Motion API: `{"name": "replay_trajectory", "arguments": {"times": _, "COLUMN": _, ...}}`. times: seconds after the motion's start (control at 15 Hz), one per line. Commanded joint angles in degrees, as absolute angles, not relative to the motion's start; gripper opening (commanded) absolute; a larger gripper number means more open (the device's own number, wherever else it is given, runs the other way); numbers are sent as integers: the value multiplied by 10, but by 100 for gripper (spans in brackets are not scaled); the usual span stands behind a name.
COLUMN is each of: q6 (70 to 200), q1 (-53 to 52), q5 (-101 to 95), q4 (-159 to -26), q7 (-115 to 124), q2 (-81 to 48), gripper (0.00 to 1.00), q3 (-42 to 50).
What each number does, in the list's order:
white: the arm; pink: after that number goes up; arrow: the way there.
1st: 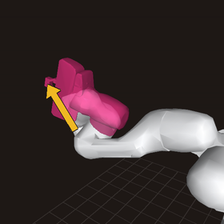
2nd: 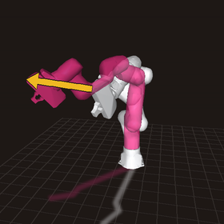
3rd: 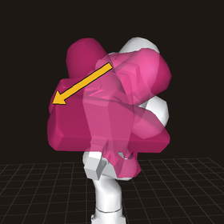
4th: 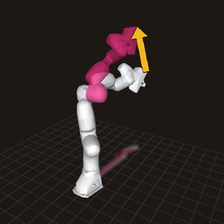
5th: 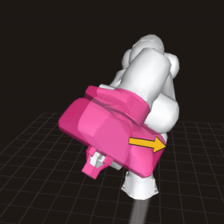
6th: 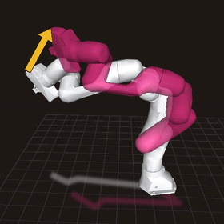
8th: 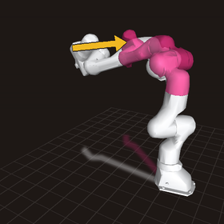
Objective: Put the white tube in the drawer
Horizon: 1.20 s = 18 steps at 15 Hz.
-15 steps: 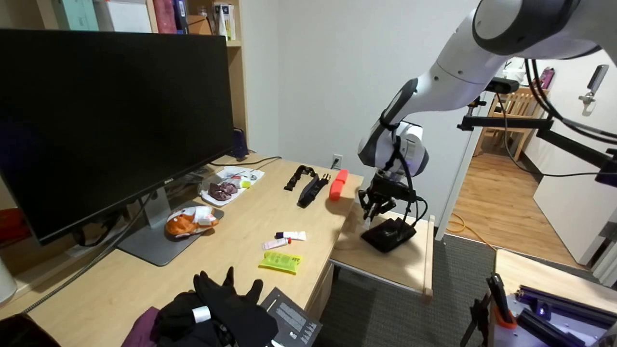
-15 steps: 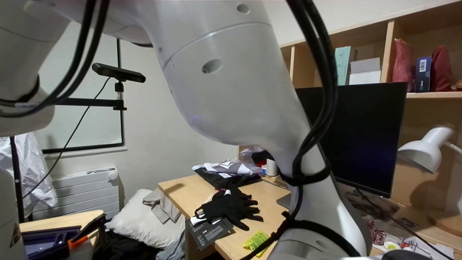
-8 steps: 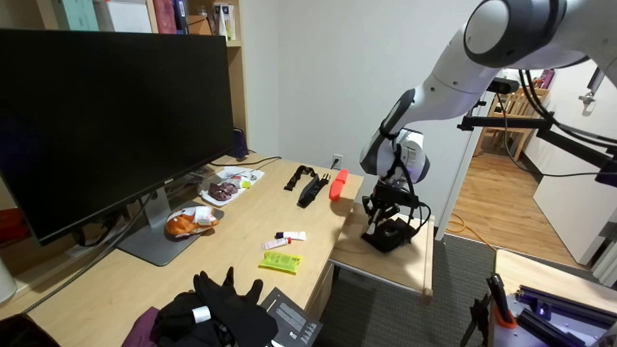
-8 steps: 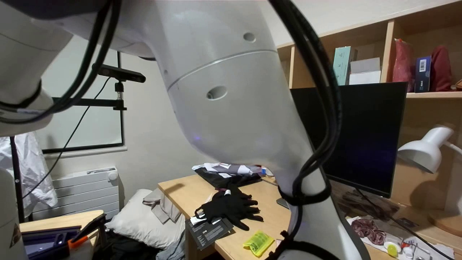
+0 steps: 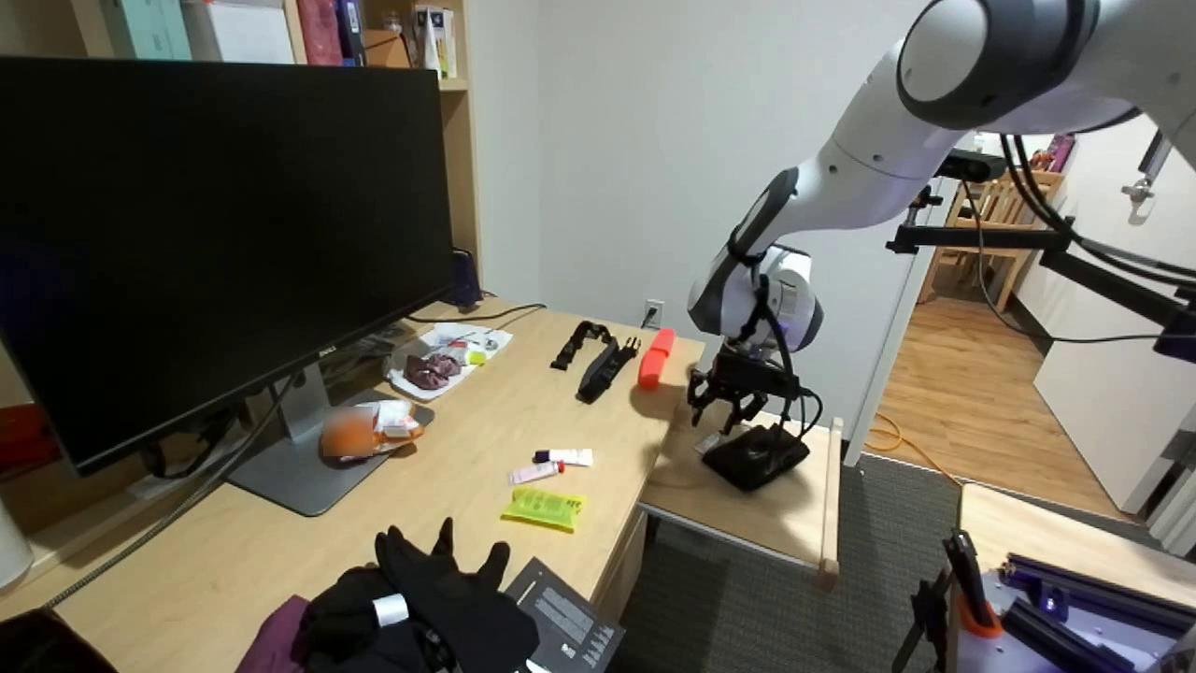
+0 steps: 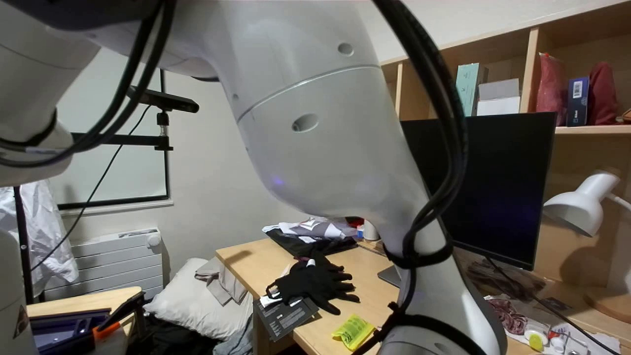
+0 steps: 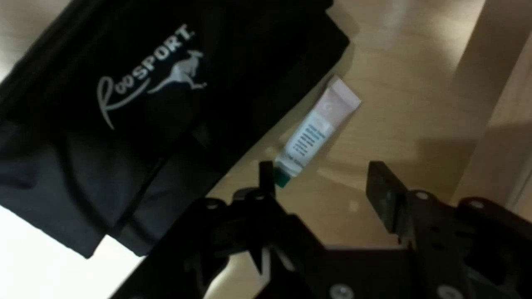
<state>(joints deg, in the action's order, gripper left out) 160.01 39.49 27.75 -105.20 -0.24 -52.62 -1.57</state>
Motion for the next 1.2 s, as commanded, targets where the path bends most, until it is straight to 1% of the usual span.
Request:
{"name": "replay_trajectory", "arguments": {"times": 0.0, "q6": 1595, "q1": 404, "q5": 281, "q4": -1069, "q7": -7, "q2": -498, "gripper": 90, "q3": -27}}
{"name": "replay_trajectory", "arguments": {"times": 0.07, "q6": 1592, "q1": 403, "q5": 279, "q4": -1074, "q7": -7, "q2": -491, "gripper": 98, "q3": -26}}
{"name": "replay_trajectory", "arguments": {"times": 0.2, "q6": 1590, "q1": 400, "q5": 271, "q4": -1091, "q7": -18, "q2": -469, "gripper": 100, "q3": -24}}
{"name": "replay_trajectory", "arguments": {"times": 0.33, "q6": 1581, "q1": 402, "q5": 262, "q4": -1120, "q7": -40, "q2": -436, "gripper": 100, "q3": -25}}
{"name": "replay_trajectory", "arguments": {"times": 0.8, "q6": 1481, "q1": 352, "q5": 155, "q4": -1241, "q7": -108, "q2": -324, "gripper": 100, "q3": 33}}
{"name": "replay_trajectory", "arguments": {"times": 0.93, "q6": 1489, "q1": 336, "q5": 133, "q4": -1279, "q7": -140, "q2": -301, "gripper": 100, "q3": 42}}
{"name": "replay_trajectory", "arguments": {"times": 1.13, "q6": 1547, "q1": 318, "q5": 117, "q4": -1336, "q7": -192, "q2": -273, "gripper": 100, "q3": 40}}
